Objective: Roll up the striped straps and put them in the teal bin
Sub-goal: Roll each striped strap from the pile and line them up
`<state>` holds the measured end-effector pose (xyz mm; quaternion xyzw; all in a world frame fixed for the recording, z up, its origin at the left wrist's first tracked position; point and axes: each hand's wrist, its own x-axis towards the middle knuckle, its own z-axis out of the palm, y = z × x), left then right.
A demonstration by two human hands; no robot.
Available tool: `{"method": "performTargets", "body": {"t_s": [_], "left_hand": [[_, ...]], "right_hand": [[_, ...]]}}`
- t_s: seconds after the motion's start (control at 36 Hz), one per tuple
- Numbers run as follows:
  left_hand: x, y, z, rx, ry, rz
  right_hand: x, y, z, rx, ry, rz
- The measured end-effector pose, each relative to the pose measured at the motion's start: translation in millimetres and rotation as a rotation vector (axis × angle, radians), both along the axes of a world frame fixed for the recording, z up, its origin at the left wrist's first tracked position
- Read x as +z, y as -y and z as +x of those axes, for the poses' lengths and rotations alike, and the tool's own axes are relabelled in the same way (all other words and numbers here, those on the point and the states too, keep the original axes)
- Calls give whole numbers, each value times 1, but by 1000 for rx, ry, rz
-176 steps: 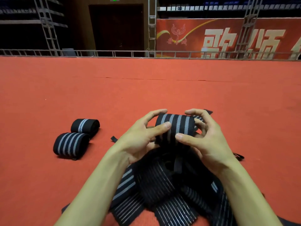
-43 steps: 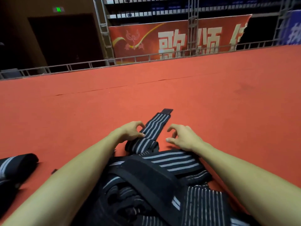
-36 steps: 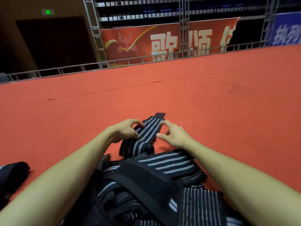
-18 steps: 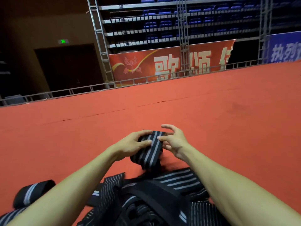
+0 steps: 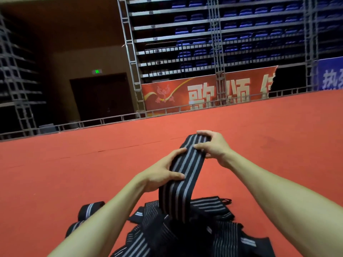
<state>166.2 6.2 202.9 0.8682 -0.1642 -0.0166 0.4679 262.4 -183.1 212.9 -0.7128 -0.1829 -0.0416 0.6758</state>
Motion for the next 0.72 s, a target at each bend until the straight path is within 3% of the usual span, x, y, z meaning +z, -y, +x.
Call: {"method": "performTargets", "body": {"t_s": [0.14,0.39,0.72], "left_hand": [[-13,15,-45,2,-29,-91],[-65,25,-111,11,39,-264],[-105,13,-144,48,68,17]], "right_hand": [[12,6,-31,-127,291,-102],[29,10,-79,-86,396,-148],[67,5,-116,-134,484,-50]]}}
